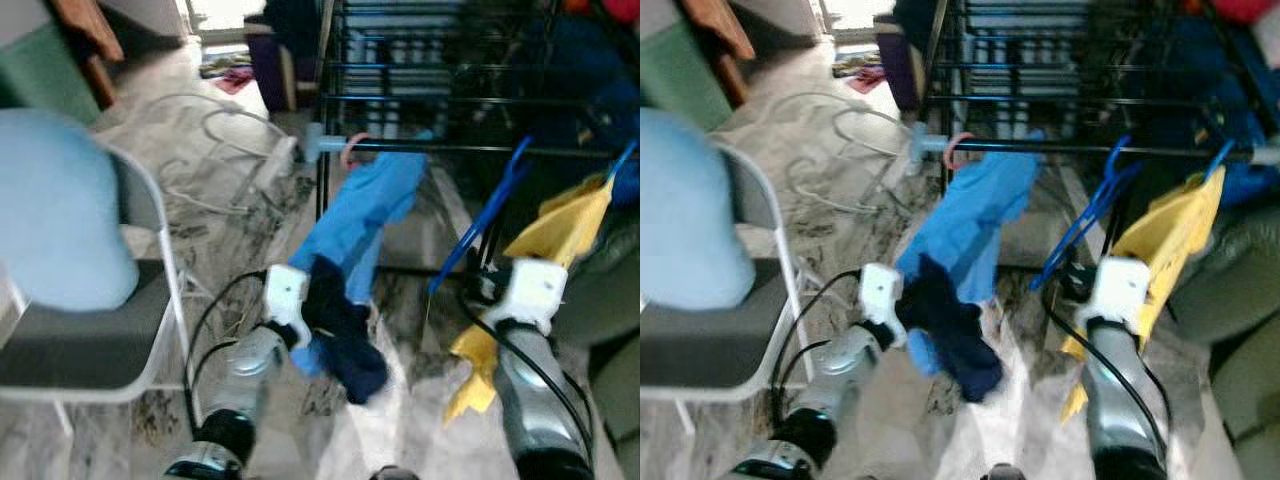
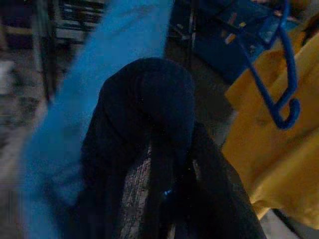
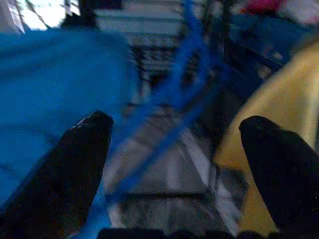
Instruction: Hang hanger
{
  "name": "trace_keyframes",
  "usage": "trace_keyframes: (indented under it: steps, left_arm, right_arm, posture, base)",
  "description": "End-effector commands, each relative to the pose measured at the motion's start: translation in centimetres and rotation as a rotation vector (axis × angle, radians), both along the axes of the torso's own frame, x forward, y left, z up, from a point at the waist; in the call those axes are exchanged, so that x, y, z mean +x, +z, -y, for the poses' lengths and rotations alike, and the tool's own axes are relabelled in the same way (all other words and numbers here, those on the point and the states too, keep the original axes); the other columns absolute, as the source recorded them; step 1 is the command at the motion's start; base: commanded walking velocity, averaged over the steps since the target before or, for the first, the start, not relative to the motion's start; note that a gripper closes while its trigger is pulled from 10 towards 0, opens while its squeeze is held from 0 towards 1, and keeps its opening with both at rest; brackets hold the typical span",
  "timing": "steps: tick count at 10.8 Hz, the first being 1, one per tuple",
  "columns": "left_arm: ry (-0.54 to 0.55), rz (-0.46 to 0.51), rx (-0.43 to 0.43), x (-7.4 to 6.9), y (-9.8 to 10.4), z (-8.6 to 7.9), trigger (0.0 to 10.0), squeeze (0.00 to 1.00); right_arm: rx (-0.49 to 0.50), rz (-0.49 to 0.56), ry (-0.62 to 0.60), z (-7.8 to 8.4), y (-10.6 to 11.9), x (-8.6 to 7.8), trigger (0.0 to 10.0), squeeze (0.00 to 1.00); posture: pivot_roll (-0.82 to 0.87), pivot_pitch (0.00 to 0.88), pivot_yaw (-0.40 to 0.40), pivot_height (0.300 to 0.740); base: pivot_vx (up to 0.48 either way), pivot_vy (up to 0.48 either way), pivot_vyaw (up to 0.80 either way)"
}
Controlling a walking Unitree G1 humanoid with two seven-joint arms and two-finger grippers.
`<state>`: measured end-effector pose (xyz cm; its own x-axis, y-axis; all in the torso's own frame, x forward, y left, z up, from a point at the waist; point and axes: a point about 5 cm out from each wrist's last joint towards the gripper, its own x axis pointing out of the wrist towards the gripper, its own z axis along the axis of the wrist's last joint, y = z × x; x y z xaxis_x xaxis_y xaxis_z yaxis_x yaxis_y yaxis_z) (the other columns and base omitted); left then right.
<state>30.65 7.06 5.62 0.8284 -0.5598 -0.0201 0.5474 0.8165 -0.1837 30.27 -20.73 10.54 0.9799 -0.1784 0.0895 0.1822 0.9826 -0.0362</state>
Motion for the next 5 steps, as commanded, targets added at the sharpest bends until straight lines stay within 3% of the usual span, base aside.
trace_keyframes:
  steps: [1, 4, 5]
  left_arm:
    - [0.007, 0.012, 0.004, 0.0, 0.2, -0.4, 10.0, 0.00]
    - [0.000, 0.007, 0.014, 0.0, 0.1, -0.5, 10.0, 0.00]
    - [-0.001, 0.007, 0.017, 0.0, 0.1, -0.5, 10.0, 0.00]
  right_arm:
    - [0.019, 0.018, 0.023, -0.5, 1.0, 0.6, 10.0, 0.00]
    - [0.069, -0.020, 0.101, -3.0, 2.0, 3.2, 10.0, 0.00]
    - [0.161, -0.050, 0.078, -3.5, 2.0, 3.9, 10.0, 0.00]
  posture:
    - [-0.20, 0.120, 0.048, 0.740]
    - [-0.19, 0.130, 0.056, 0.740]
    - [-0.18, 0.130, 0.057, 0.740]
  base:
    - [0.000, 0.000, 0.00]
    - [0.000, 0.000, 0.00]
    - [0.000, 0.000, 0.00]
